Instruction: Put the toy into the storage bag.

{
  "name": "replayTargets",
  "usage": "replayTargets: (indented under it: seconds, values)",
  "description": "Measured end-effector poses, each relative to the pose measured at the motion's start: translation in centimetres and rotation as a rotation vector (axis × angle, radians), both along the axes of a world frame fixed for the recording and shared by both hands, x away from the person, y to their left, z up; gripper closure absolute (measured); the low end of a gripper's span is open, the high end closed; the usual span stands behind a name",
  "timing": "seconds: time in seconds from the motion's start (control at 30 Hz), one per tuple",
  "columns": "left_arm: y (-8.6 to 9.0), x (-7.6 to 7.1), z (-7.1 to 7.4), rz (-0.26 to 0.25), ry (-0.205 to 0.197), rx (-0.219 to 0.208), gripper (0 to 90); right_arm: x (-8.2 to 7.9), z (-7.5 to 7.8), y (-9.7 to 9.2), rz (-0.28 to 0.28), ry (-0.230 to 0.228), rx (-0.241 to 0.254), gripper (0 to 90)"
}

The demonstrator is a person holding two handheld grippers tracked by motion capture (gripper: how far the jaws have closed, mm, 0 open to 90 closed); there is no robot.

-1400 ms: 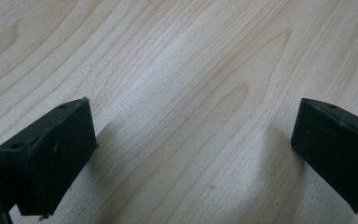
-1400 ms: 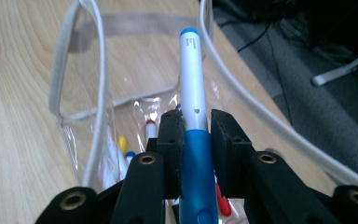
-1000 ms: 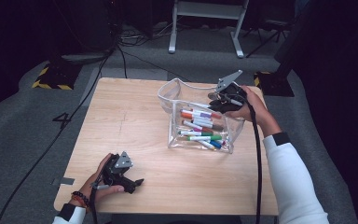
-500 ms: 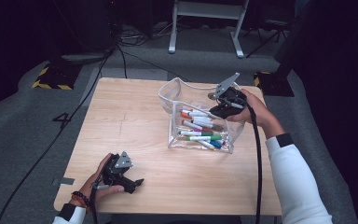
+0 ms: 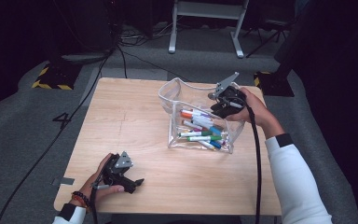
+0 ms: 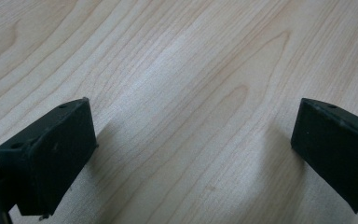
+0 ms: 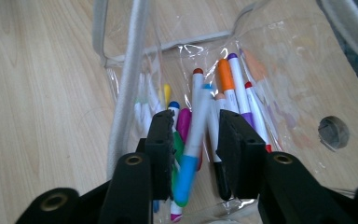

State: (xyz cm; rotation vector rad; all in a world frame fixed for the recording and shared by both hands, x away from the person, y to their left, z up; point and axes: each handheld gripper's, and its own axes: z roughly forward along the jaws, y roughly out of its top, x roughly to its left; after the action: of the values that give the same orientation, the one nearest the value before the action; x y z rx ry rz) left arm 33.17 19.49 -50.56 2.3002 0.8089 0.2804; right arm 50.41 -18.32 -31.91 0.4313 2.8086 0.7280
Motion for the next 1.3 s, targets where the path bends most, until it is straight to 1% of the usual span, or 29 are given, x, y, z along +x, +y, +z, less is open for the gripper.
replayTargets:
  seconds: [0.07, 0.17, 0.23, 0.3, 0.4, 0.43, 0.47, 0.57, 0.6, 0.63, 0.67, 0.7, 0.77, 0.87, 0.93, 1.0, 1.17, 1.23, 1.3]
  values:
    - [0.0, 0.0, 0.0, 0.000, 0.000, 0.000, 0.2, 0.0, 0.0, 0.0, 0.004, -0.002, 0.000, 66.6]
    - [0.0, 0.0, 0.0, 0.000, 0.000, 0.000, 0.1, 0.0, 0.0, 0.0, -0.005, -0.011, -0.002, 64.4]
    - [0.0, 0.0, 0.0, 0.000, 0.000, 0.000, 0.1, 0.1, 0.0, 0.0, -0.023, -0.025, -0.007, 61.7]
    - [0.0, 0.0, 0.0, 0.000, 0.000, 0.000, 0.2, 0.1, -0.1, 0.0, -0.027, -0.022, -0.001, 61.1]
    - [0.0, 0.0, 0.0, 0.000, 0.000, 0.000, 0.1, 0.2, 0.0, -0.1, -0.045, -0.031, 0.002, 57.8]
    - [0.0, 0.0, 0.0, 0.000, 0.000, 0.000, 0.1, 0.2, 0.0, -0.1, -0.049, -0.037, 0.003, 55.7]
    - [0.0, 0.0, 0.0, 0.000, 0.000, 0.000, 0.2, 0.2, 0.0, -0.2, -0.058, -0.050, 0.007, 51.9]
    - [0.0, 0.0, 0.0, 0.000, 0.000, 0.000, 0.2, 0.2, 0.1, -0.3, -0.097, -0.080, 0.023, 44.2]
    - [0.0, 0.0, 0.0, 0.000, 0.000, 0.000, 0.2, 0.2, 0.1, -0.3, -0.105, -0.087, 0.025, 40.2]
    - [0.0, 0.0, 0.0, 0.000, 0.000, 0.000, 0.1, 0.3, 0.1, -0.4, -0.125, -0.103, 0.026, 37.1]
    - [0.0, 0.0, 0.0, 0.000, 0.000, 0.000, 0.2, 0.3, 0.1, -0.4, -0.146, -0.116, 0.026, 36.9]
    - [0.0, 0.0, 0.0, 0.000, 0.000, 0.000, 0.2, 0.4, 0.1, -0.5, -0.153, -0.125, 0.030, 35.5]
    - [0.0, 0.0, 0.0, 0.000, 0.000, 0.000, 0.1, 0.4, 0.2, -0.7, -0.179, -0.140, 0.055, 32.7]
    - [0.0, 0.0, 0.0, 0.000, 0.000, 0.000, 0.2, 0.5, 0.3, -1.0, -0.225, -0.137, 0.090, 27.1]
    - [0.0, 0.0, 0.0, 0.000, 0.000, 0.000, 0.1, 0.4, 0.4, -1.1, -0.242, -0.136, 0.114, 26.0]
    - [0.0, 0.0, 0.0, 0.000, 0.000, 0.000, 0.2, 0.2, 0.6, -1.2, -0.253, -0.139, 0.131, 23.3]
    - [0.0, 0.0, 0.0, 0.000, 0.000, 0.000, 0.2, -0.5, 0.8, -1.8, -0.278, -0.163, 0.185, 22.3]
    - [0.0, 0.0, 0.0, -0.001, -0.001, 0.000, 0.2, -0.9, 1.1, -2.1, -0.274, -0.168, 0.213, 21.9]
    - [0.0, 0.0, 0.0, 0.000, 0.000, 0.000, 0.2, -1.3, 1.4, -2.4, -0.279, -0.179, 0.226, 21.9]
